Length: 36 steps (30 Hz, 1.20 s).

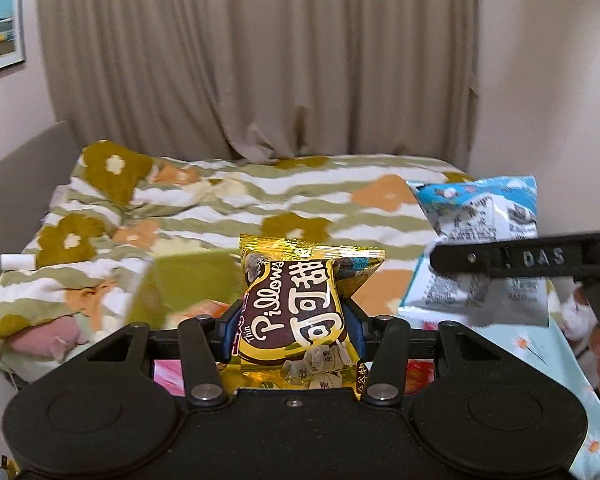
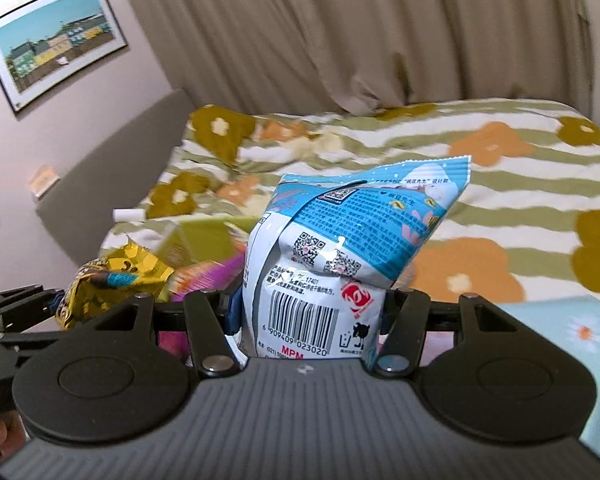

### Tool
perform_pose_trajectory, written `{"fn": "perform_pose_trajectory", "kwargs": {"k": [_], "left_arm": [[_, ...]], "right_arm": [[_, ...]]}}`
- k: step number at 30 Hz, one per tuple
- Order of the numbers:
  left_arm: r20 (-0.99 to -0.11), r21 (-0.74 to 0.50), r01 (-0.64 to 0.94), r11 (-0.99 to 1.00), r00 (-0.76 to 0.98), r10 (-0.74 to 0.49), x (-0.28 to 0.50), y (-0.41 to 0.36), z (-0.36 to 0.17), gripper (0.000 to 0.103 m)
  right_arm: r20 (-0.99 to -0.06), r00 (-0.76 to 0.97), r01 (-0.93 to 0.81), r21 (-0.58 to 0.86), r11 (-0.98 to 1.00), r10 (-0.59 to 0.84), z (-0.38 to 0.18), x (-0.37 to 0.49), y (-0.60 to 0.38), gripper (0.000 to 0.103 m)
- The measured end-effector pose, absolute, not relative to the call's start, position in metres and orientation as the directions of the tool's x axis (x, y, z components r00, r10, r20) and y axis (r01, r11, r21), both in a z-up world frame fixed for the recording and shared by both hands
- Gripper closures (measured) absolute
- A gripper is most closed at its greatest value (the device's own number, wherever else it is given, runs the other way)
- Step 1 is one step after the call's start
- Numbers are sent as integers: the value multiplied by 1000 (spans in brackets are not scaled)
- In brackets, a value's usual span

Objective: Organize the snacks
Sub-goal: 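Lift both held bags and carry them over the yellow box, then open the left tool to drop the gold bag while the right tool drops the blue-white bag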

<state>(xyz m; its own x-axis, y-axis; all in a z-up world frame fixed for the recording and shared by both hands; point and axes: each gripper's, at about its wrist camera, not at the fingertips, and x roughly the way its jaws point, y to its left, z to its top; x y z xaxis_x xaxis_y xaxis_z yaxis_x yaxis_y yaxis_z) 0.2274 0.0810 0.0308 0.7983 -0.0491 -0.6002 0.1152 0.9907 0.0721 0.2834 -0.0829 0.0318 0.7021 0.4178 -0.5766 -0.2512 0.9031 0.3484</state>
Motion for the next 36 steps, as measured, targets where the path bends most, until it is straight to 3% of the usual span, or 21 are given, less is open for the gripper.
{"fn": "perform_pose_trajectory", "kwargs": {"k": [7, 15, 16, 17, 19, 36], "left_arm": [[-612, 5, 93, 996, 788, -71, 268, 154, 40, 49], [-669, -57, 122, 991, 732, -129, 330, 199, 19, 48], [-678, -66, 119, 991, 723, -132, 336, 204, 15, 42], [-687, -75, 120, 990, 714, -139, 340, 205, 12, 23], [-688, -89, 127, 988, 709, -153, 343, 210, 6, 5], [-696, -2, 56, 998, 717, -42, 300, 233, 0, 3]], "right_arm": [[-562, 707, -273, 343, 899, 429, 47, 310, -1, 31], [-612, 699, -207, 321, 924, 369, 34, 335, 66, 31], [-619, 698, -194, 320, 927, 360, 32, 336, 71, 31], [-626, 697, -182, 319, 930, 351, 29, 336, 74, 31], [-639, 694, -157, 315, 936, 331, 25, 338, 81, 31], [-675, 653, -172, 309, 935, 343, 15, 355, 93, 29]]}}
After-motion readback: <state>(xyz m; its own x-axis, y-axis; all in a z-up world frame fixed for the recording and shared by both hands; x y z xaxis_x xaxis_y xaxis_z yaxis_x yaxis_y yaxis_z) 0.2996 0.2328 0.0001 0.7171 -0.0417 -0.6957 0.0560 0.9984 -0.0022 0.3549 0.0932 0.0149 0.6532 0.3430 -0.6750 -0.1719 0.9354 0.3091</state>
